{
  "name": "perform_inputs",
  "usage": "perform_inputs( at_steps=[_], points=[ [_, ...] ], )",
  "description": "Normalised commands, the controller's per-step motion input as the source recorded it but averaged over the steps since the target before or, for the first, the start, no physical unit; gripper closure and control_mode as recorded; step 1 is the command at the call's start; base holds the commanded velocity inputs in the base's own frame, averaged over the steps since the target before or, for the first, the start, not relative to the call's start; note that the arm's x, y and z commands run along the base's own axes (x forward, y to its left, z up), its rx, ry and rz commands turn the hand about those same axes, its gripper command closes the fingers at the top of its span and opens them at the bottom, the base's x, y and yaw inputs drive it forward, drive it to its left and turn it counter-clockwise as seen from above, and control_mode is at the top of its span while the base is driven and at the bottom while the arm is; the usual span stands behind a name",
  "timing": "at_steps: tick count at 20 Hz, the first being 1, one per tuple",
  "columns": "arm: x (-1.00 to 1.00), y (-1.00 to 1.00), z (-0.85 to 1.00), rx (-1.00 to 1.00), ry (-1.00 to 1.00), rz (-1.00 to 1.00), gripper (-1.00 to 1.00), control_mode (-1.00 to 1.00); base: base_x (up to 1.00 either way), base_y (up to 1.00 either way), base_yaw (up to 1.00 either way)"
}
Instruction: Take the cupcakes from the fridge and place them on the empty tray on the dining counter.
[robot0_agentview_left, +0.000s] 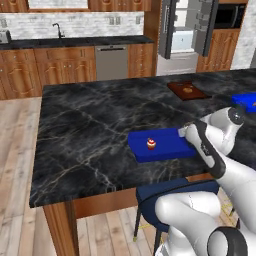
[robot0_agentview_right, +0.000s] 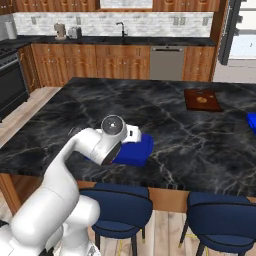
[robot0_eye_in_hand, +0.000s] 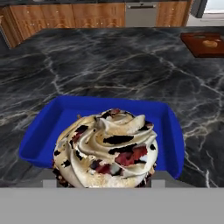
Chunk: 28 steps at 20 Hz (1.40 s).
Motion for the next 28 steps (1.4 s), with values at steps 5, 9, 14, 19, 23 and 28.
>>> perform_inputs(
  at_steps=[5, 9, 14, 19, 23, 28],
  points=[
    [0.44, 0.00, -0.01, 0.00, 0.00, 0.00, 1.00, -1.00, 0.00, 0.00, 0.00],
    [0.46, -0.01, -0.20, 0.00, 0.12, 0.02, 1.00, -1.00, 0.00, 0.00, 0.00],
    [0.31, -0.13, -0.28, 0.00, 0.09, 0.18, 1.00, -1.00, 0.00, 0.00, 0.00],
    [0.37, -0.09, -0.30, 0.00, 0.00, 0.21, 1.00, -1.00, 0.00, 0.00, 0.00],
    [0.48, -0.06, -0.37, 0.00, 0.06, 0.19, 1.00, -1.00, 0.00, 0.00, 0.00],
    [0.53, -0.05, -0.22, 0.00, 0.08, 0.27, 1.00, -1.00, 0.00, 0.00, 0.00]
  ],
)
